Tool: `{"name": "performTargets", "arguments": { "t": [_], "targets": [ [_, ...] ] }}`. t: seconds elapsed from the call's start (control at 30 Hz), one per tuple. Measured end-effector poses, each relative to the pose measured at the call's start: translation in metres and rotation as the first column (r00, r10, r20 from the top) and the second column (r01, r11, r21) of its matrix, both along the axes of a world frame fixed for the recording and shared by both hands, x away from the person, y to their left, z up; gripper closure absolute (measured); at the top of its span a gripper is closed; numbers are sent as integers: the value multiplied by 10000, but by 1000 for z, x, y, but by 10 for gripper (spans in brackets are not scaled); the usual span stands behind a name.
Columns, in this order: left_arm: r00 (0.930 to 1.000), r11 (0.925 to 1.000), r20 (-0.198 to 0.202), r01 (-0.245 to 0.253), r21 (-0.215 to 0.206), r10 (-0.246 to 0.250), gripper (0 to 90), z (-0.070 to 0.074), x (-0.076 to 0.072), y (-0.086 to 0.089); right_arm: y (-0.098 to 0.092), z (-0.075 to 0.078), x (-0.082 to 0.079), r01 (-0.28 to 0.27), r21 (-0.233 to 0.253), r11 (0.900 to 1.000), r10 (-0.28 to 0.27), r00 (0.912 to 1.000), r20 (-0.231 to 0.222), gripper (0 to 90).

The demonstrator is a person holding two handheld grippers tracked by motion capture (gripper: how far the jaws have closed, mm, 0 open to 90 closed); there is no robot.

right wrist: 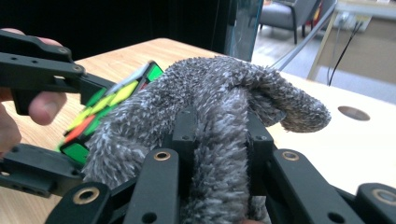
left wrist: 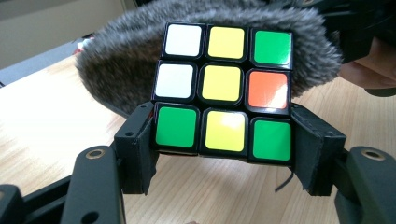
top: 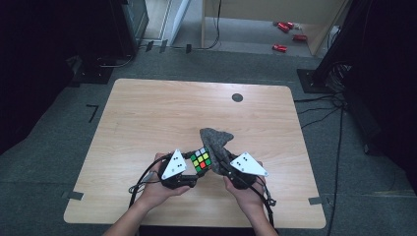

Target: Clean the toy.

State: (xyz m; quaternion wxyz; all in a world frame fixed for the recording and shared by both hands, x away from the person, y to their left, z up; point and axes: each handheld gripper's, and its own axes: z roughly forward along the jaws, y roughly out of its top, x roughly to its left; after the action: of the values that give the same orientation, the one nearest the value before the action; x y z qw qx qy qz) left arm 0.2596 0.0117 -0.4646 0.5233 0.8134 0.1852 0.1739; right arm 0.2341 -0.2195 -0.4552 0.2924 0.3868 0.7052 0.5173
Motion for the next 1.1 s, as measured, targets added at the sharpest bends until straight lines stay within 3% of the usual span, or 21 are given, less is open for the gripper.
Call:
{"name": "performTargets", "arguments": {
  "t": [0.1,0.2,0.27,0.47,0.53,0.67,0.77,0.97,1.1],
  "targets": [
    [9999,9998,-39,157,-124,-157,352,0,-1,-1,-4,2,0,50,101,9999,-50,10000,-80,729],
    [9999,9997,-30,166,-160,-166,352,-1,-2,-2,-1,9,-6,-311,262,9992,303,9992,271,730],
    [9999,9995,3,149,-280,-149,352,0,-2,0,2,12,-8,-310,116,9995,305,9987,419,733],
    [10000,9976,-30,7,-695,-9,351,0,1,8,-4,3,0,-137,170,9998,139,9998,-157,734],
    [10000,9965,-49,30,-837,-34,352,0,2,9,-5,4,-1,-125,214,9997,129,9998,-163,732],
    [9999,9985,-68,123,-541,-127,352,-2,1,5,0,14,-8,-569,377,9977,555,9978,356,725],
    [9999,9987,104,21,-513,-15,352,-1,-1,5,6,15,-11,-633,151,9979,623,9961,623,730],
    [9998,9956,174,111,-929,-95,352,4,1,13,-5,4,0,-292,534,9981,302,9994,-178,733],
    [9993,9968,217,316,-729,-301,352,2,0,10,-1,13,-6,-704,702,9950,688,9973,253,731]
  ]
}}
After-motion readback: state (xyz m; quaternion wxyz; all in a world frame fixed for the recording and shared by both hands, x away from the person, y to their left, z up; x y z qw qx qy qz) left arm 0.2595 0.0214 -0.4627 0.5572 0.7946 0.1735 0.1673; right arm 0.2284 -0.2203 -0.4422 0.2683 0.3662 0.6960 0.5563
